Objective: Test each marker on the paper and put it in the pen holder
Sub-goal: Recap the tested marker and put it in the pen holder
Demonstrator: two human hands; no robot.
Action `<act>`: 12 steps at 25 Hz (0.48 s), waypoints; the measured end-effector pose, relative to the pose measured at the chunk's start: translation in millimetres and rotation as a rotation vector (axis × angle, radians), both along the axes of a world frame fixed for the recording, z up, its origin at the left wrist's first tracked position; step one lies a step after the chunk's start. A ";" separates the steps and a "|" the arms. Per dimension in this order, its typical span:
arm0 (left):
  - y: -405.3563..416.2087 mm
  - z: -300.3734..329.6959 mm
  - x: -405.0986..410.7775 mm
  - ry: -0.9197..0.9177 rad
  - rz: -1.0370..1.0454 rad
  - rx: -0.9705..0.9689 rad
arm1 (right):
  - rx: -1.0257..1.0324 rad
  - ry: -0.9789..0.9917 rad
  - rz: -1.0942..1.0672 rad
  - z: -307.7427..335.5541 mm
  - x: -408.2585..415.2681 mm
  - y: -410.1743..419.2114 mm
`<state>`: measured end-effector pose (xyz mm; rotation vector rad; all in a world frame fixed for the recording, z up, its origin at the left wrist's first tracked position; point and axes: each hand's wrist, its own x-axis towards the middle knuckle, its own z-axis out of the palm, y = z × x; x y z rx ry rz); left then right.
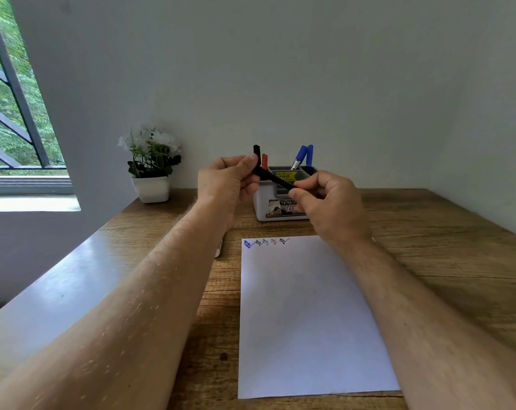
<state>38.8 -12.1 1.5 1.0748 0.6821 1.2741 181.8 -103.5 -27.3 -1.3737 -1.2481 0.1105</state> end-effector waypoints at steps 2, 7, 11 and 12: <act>0.2 -3.4 3.8 0.002 0.009 -0.001 | -0.007 0.010 -0.009 -1.3 1.7 2.0; 0.4 -6.5 10.0 0.009 0.026 0.005 | -0.094 0.025 -0.019 2.4 0.9 1.2; -3.7 -6.1 12.3 0.011 0.004 0.008 | -0.146 0.073 -0.034 1.6 -1.9 2.2; -5.7 -5.9 14.5 0.013 -0.005 0.012 | -0.148 0.075 -0.037 1.3 -2.9 3.1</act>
